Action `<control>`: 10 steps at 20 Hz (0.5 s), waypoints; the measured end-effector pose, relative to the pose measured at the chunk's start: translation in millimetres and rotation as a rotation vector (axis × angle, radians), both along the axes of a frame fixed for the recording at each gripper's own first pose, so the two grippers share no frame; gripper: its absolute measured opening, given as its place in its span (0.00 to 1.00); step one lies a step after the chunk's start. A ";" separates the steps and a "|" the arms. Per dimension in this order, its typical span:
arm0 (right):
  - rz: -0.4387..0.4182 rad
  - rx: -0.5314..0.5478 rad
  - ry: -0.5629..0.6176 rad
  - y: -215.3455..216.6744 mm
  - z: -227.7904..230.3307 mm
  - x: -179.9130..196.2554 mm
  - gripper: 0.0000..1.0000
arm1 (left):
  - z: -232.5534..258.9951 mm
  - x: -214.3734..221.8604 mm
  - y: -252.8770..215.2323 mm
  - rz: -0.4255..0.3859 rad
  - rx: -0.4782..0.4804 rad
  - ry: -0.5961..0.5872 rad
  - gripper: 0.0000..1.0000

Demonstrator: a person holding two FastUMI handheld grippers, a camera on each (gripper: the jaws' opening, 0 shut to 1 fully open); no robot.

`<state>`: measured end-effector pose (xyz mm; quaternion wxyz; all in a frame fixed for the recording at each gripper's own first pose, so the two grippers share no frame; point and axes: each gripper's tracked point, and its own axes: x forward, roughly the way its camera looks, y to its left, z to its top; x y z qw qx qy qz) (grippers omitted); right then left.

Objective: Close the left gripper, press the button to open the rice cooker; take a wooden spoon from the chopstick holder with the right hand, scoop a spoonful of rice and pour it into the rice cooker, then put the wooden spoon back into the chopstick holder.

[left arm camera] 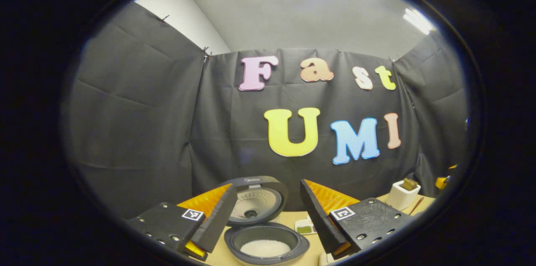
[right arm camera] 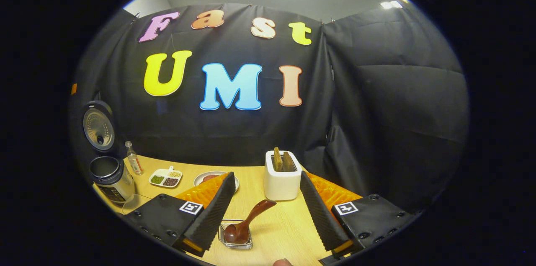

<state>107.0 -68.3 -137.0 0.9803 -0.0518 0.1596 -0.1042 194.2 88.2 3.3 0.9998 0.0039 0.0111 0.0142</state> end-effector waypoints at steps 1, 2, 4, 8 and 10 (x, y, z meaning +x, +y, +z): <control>-0.006 -0.008 -0.006 0.5 2.7 -0.1 0.97 | 1.7 16.0 5.1 0.007 0.001 0.002 0.93; -0.013 -0.017 -0.008 0.6 3.1 -0.9 0.98 | 2.0 31.9 9.4 0.011 -0.003 0.002 0.94; -0.026 -0.026 -0.003 2.5 2.2 -1.8 0.98 | -1.2 61.0 18.4 0.018 -0.010 0.004 0.93; -0.055 -0.028 0.020 6.8 -8.4 -4.9 0.98 | -21.5 120.1 35.6 0.028 -0.031 0.042 0.92; -0.064 -0.033 0.032 9.7 -14.3 -5.4 0.98 | -37.2 147.7 45.1 0.033 -0.033 0.065 0.94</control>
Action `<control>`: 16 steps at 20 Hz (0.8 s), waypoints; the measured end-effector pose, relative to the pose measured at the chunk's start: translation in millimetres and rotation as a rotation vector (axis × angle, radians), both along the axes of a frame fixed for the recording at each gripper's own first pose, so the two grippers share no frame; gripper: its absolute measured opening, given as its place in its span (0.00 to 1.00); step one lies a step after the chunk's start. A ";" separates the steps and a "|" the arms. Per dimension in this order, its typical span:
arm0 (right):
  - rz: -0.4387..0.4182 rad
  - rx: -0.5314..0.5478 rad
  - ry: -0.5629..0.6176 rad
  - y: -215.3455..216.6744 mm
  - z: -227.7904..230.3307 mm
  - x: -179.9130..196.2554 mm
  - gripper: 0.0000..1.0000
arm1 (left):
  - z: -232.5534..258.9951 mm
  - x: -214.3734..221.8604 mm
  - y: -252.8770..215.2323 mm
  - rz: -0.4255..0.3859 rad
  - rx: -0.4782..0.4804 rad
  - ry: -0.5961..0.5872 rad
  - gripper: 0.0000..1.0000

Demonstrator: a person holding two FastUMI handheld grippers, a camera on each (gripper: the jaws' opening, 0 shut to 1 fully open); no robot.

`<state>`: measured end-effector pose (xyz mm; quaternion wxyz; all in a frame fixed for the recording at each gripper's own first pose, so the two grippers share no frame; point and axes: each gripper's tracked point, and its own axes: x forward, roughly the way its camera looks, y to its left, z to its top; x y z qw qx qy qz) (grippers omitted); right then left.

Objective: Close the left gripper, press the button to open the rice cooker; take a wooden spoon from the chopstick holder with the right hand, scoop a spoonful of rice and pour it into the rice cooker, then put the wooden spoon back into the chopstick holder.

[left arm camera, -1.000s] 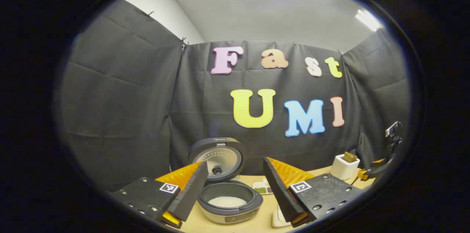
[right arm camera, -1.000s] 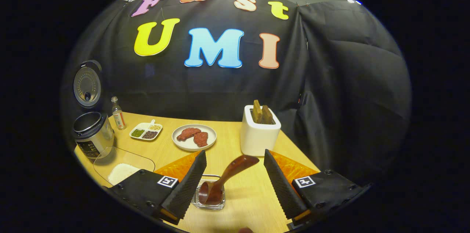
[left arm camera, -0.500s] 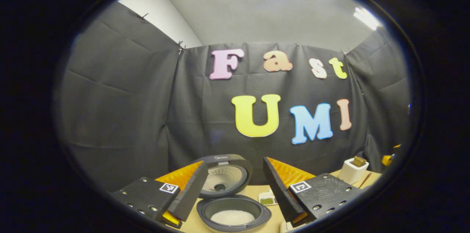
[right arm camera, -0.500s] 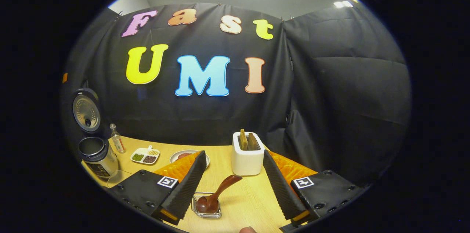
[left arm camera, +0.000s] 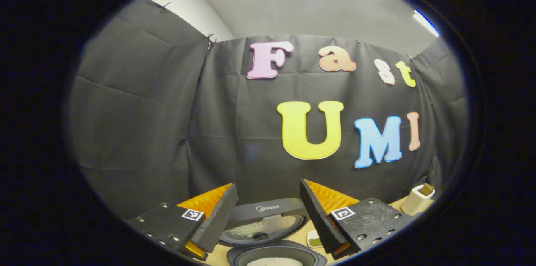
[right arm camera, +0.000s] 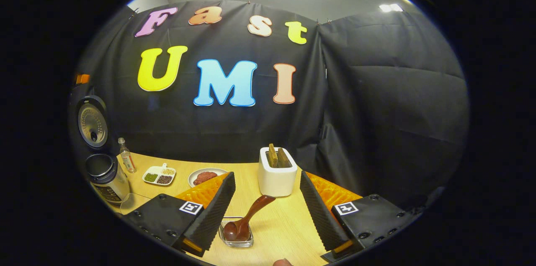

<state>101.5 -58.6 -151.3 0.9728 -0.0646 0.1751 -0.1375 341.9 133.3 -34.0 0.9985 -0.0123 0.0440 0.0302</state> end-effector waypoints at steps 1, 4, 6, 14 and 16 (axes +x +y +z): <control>-0.003 -0.003 0.007 1.9 -2.7 0.6 0.98 | -8.4 12.7 4.6 0.006 0.006 0.017 0.95; -0.006 -0.006 0.025 7.5 -9.4 2.5 0.98 | -31.3 42.9 14.2 0.015 0.011 0.055 0.95; 0.000 -0.007 0.033 12.7 -11.7 5.9 0.97 | -46.5 55.8 18.0 0.021 0.014 0.082 0.94; 0.059 -0.011 0.044 27.9 -13.4 10.2 0.97 | -67.2 49.6 15.2 0.032 -0.020 0.123 0.95; 0.071 -0.008 0.042 28.2 -12.0 8.3 0.98 | -67.7 40.7 11.1 0.026 -0.026 0.126 0.96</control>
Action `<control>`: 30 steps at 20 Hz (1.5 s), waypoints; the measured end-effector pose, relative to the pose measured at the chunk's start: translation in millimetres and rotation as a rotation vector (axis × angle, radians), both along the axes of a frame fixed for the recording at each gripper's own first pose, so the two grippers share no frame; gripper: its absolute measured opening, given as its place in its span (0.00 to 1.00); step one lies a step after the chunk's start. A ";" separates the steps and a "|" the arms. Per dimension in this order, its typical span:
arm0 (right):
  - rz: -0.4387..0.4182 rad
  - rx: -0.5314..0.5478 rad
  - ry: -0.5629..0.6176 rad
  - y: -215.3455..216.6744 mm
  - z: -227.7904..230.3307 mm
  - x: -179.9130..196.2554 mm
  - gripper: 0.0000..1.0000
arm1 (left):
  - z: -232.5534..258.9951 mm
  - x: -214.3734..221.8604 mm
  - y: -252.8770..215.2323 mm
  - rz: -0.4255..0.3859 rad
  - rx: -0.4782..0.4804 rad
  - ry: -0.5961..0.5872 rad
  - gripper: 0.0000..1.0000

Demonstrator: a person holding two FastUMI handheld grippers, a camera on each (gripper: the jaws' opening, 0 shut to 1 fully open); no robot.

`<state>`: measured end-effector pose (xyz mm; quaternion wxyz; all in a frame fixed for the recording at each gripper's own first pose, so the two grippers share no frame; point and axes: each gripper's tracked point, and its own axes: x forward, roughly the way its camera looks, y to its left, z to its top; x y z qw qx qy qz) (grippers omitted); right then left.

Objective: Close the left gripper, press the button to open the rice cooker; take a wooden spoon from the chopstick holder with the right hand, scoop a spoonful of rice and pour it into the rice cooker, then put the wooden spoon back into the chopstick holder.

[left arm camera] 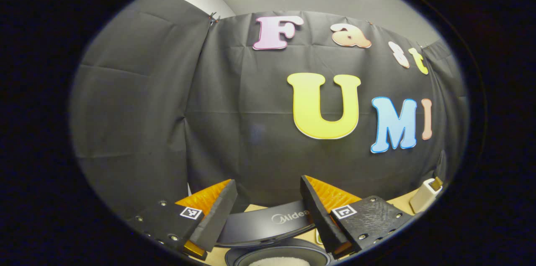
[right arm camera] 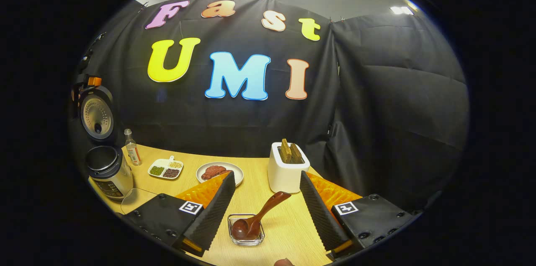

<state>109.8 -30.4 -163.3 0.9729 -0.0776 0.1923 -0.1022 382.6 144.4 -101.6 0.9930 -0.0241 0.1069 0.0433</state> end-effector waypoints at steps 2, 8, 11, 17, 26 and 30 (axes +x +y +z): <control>0.010 0.007 -0.001 -0.4 -0.5 -2.2 0.97 | -1.1 -11.1 -4.5 -0.002 -0.002 0.001 0.96; 0.037 0.023 0.013 -3.8 -3.3 -16.3 0.97 | -9.1 -52.7 -23.9 -0.020 -0.014 0.026 0.95; 0.052 0.029 0.013 -4.9 -1.1 -23.3 0.97 | -16.4 -72.6 -35.7 -0.028 -0.015 0.042 0.95; 0.086 0.035 0.014 -4.6 1.2 -37.9 0.97 | -40.0 -113.6 -56.6 -0.056 -0.031 0.090 0.95; 0.108 0.039 0.022 -11.5 1.6 -58.4 0.97 | -86.6 -165.8 -79.3 -0.086 -0.037 0.157 0.98; 0.107 0.041 0.025 -16.4 1.3 -64.9 0.98 | -104.6 -180.8 -85.6 -0.090 -0.040 0.180 0.95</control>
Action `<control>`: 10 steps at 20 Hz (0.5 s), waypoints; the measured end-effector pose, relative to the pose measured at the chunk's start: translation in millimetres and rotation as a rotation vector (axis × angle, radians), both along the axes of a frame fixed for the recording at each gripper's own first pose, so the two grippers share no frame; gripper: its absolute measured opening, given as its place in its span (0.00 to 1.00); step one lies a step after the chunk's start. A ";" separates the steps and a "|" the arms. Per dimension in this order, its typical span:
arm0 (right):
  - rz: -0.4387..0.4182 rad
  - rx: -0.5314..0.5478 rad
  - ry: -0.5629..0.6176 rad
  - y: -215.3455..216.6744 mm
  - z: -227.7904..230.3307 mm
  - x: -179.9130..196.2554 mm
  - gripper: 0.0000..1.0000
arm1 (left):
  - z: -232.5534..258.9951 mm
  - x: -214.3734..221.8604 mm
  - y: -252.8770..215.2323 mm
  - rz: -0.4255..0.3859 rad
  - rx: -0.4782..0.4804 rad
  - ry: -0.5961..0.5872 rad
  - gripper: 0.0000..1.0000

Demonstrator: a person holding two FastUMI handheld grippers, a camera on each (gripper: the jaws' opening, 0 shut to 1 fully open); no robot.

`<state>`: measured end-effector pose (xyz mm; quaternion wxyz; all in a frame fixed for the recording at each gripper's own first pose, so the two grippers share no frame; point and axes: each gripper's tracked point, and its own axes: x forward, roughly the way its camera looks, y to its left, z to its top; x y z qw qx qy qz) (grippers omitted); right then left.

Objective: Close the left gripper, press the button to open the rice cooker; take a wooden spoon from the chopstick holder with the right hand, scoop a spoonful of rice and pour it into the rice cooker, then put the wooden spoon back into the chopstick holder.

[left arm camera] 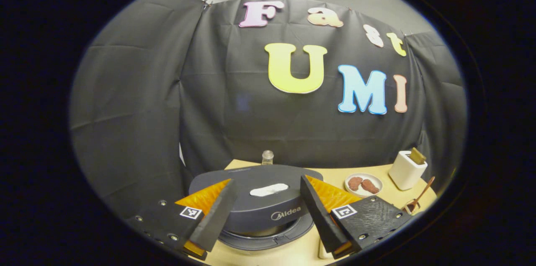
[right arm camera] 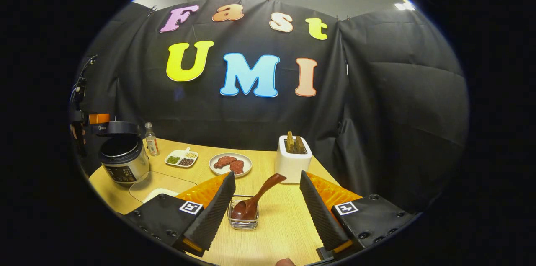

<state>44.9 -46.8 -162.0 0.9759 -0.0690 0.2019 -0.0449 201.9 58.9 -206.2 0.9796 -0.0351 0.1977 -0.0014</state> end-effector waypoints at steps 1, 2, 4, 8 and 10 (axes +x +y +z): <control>-0.001 0.001 0.001 -0.8 -0.6 -0.5 0.98 | -4.4 -2.7 -0.8 -0.002 0.001 0.006 0.95; -0.002 0.003 0.003 -1.6 -1.3 -1.2 0.97 | -9.4 -5.9 -3.3 -0.003 0.002 0.011 0.96; -0.002 0.007 0.006 -1.9 -2.4 -2.6 0.97 | -18.4 -11.8 -5.8 -0.005 0.004 0.018 0.95; 0.001 0.006 0.010 -2.5 -4.2 -3.6 0.97 | -37.8 -23.0 -10.9 -0.014 0.028 0.038 0.96; 0.002 0.007 0.009 -3.0 -4.4 -0.8 0.97 | -46.8 -26.4 -12.4 -0.016 0.040 0.043 0.97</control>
